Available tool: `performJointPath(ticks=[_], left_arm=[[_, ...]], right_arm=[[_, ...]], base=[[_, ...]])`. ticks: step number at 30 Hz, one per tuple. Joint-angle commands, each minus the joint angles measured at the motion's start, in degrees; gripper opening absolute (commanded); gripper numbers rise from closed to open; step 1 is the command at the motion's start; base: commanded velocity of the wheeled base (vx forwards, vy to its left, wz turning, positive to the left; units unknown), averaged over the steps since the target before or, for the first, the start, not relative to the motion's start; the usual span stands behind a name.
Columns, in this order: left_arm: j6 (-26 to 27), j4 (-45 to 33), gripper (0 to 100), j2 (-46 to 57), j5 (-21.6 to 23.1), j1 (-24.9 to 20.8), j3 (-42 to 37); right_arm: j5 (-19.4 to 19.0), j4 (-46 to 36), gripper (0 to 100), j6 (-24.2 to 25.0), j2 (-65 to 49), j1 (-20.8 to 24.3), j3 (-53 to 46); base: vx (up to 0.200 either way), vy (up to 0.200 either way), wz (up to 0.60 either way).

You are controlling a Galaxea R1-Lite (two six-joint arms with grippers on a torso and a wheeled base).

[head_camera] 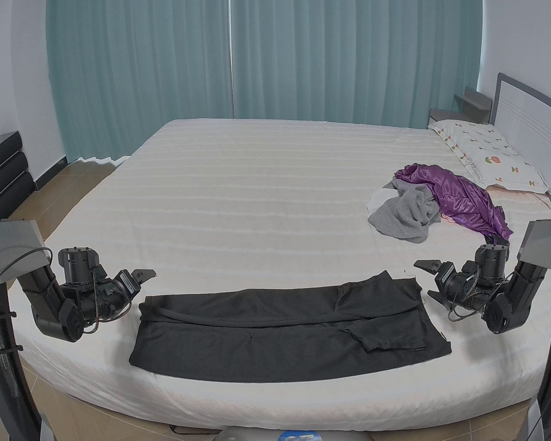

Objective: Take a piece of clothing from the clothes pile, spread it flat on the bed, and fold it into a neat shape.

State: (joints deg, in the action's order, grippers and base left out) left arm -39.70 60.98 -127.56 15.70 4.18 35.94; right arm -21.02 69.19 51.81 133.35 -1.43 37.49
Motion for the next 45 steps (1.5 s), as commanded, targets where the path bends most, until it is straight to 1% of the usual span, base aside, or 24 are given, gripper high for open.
performJointPath(ticks=[1,4,5,6,10,13,14,15,17,19,23,24,37,38,43,45], left_arm=[[-0.6,0.0,100,4.5,-0.1,-0.4,-3.2],[-1.3,0.0,100,8.1,-0.1,-1.7,-7.0],[-1.3,0.0,100,8.1,-0.1,-1.7,-7.0],[-1.4,0.0,100,9.7,-0.1,-3.0,-9.8],[-1.7,0.0,100,12.5,-0.1,-4.7,-15.8],[-2.1,0.3,100,13.8,-0.1,-5.3,-18.3],[-2.1,0.3,100,13.8,-0.1,-5.3,-18.3],[-4.4,0.4,100,14.3,0.0,-5.6,-18.9],[-6.5,0.4,100,14.4,0.0,-5.7,-19.0],[-6.9,0.4,100,14.4,0.0,-5.7,-19.6],[-7.0,0.5,100,14.4,0.1,-5.6,-20.6],[-7.0,0.4,100,14.2,0.1,-5.7,-21.0],[-6.3,0.5,100,14.4,0.2,-6.1,-23.4],[-6.2,0.5,100,14.4,-0.5,-7.2,-24.2],[-6.2,0.5,100,14.2,-0.8,-8.8,-25.6],[-6.3,0.5,100,13.8,-1.6,-9.2,-25.5]], right_arm=[[2.7,0.0,100,0.0,-5.8,0.8,-3.6],[2.8,0.7,100,0.1,-9.4,1.0,-8.6],[2.8,0.7,100,0.1,-9.4,1.0,-8.6],[3.0,0.9,100,0.2,-10.2,1.1,-10.6],[5.2,1.0,100,0.6,-12.4,1.1,-15.5],[5.4,2.3,100,1.7,-13.3,1.1,-18.9],[5.4,2.3,100,1.7,-13.3,1.1,-18.9],[5.2,4.5,100,3.6,-13.2,1.0,-21.0],[5.2,6.9,100,4.7,-12.6,1.6,-22.5],[5.5,8.8,100,4.9,-12.2,3.1,-24.4],[5.3,10.9,100,4.8,-12.2,3.9,-26.2],[5.5,11.6,100,4.9,-12.2,5.3,-27.0],[5.6,11.8,100,4.9,-12.0,7.1,-28.5],[5.6,11.8,100,4.9,-11.9,7.7,-29.0],[5.7,11.2,100,4.9,-12.1,8.3,-29.2],[5.7,11.1,100,4.9,-12.0,8.3,-29.4]], base=[[0.000,0.000,0.00],[0.000,0.000,0.00],[0.000,0.000,0.00],[0.000,0.000,0.00],[0.000,0.000,0.00],[-0.067,0.000,0.00],[-0.200,0.000,0.00],[-0.200,0.000,0.00],[-0.200,0.000,0.00],[-0.200,0.000,0.00],[-0.200,0.000,0.00],[-0.200,0.000,0.00],[0.000,0.000,0.00],[0.000,0.000,0.00],[0.000,0.000,0.00],[0.000,0.000,0.00]])
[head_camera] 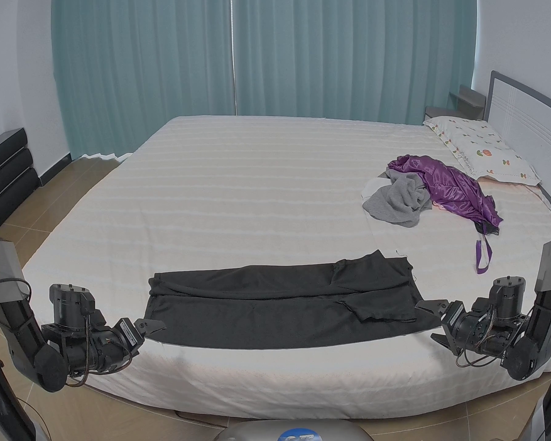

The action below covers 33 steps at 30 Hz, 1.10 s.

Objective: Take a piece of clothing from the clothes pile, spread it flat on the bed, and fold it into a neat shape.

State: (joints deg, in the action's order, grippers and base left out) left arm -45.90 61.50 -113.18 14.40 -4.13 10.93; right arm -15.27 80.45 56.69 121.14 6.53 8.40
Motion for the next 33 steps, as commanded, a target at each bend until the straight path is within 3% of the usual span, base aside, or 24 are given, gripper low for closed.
performJointPath(ticks=[1,7,15,33], left_arm=[[-0.1,0.0,100,-0.6,-0.7,-1.0,-0.3],[-0.5,1.3,100,-6.4,-3.1,-1.3,1.7],[-0.8,4.5,100,-13.6,-7.7,-1.4,6.1],[-1.3,4.9,100,-15.7,-10.1,-2.0,9.9]], right_arm=[[0.0,-0.1,100,0.0,0.3,0.3,-0.3],[0.1,0.1,100,0.0,1.4,0.8,-0.3],[3.1,0.4,100,-0.1,3.1,3.0,-0.1],[3.1,-0.2,100,-0.2,4.7,3.2,0.3]], base=[[0.000,0.000,0.00],[0.000,0.000,0.00],[0.000,0.000,0.00],[0.000,0.000,0.00]])
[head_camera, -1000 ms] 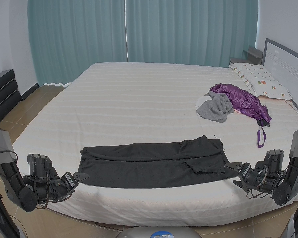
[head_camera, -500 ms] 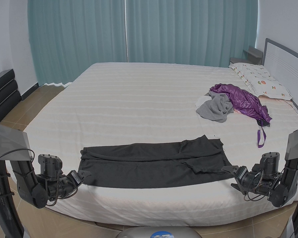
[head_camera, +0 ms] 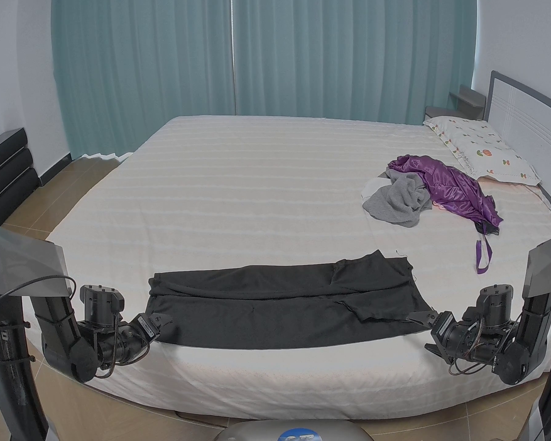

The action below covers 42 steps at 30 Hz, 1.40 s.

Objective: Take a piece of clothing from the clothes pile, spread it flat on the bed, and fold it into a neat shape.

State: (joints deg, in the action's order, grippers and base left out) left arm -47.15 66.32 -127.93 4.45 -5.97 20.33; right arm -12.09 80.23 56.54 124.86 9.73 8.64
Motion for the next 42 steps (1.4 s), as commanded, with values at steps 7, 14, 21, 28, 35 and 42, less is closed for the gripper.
performJointPath(ticks=[7,14,21,28,35,42], left_arm=[[0.0,0.0,100,-1.2,-0.2,-0.3,0.9],[-0.2,0.0,100,-2.1,-2.5,-0.7,2.0],[-2.2,0.0,100,-2.0,-4.8,-1.1,3.0],[-4.4,-0.4,100,2.1,-4.7,-1.1,0.1],[-4.4,-1.5,100,6.3,-4.4,-3.4,-2.8],[-4.4,-1.4,100,3.5,-5.0,-3.3,-0.5]], right_arm=[[0.0,0.1,100,0.0,1.2,0.1,0.0],[0.0,0.2,100,0.0,1.2,0.2,0.0],[0.0,0.1,100,0.0,1.2,0.2,0.1],[0.0,0.1,100,0.0,1.2,0.2,0.0],[0.0,0.3,100,0.0,1.2,0.2,-0.1],[-0.1,0.2,100,0.0,1.3,0.3,0.0]], base=[[0.000,0.000,0.00],[0.000,0.000,0.00],[0.000,0.000,0.00],[0.000,0.000,0.00],[0.000,0.000,0.00],[0.000,0.000,0.00]])
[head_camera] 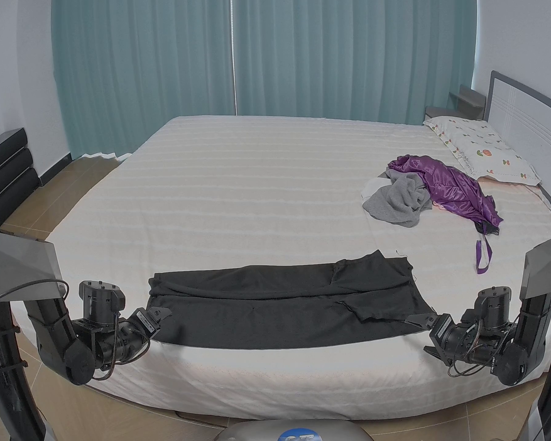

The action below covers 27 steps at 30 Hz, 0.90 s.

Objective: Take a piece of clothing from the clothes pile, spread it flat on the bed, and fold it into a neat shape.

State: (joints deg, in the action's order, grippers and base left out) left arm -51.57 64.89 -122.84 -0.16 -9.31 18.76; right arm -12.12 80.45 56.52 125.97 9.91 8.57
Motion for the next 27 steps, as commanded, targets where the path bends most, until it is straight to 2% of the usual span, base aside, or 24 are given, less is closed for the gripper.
performJointPath(ticks=[1,15,16,21,27], left_arm=[[0.2,0.3,100,-2.5,-0.5,0.1,1.3],[0.5,-0.1,100,-5.1,-1.0,1.9,4.6],[0.4,0.0,0,-5.1,-1.0,2.1,4.5],[0.4,0.3,0,-4.4,-0.9,2.0,3.7],[0.3,0.5,0,-2.8,-0.9,1.9,3.0]], right_arm=[[0.0,0.0,100,0.0,0.2,0.1,0.0],[0.0,-0.2,100,0.0,-0.6,0.5,-0.1],[0.0,-0.2,100,0.0,-0.5,0.5,-0.1],[0.3,-0.2,100,0.1,-0.8,0.7,0.0],[2.8,-0.5,100,0.2,0.5,1.2,1.4]], base=[[0.000,0.000,0.00],[0.000,0.000,0.00],[0.000,0.000,0.00],[0.000,0.000,0.00],[0.000,0.000,0.00]])
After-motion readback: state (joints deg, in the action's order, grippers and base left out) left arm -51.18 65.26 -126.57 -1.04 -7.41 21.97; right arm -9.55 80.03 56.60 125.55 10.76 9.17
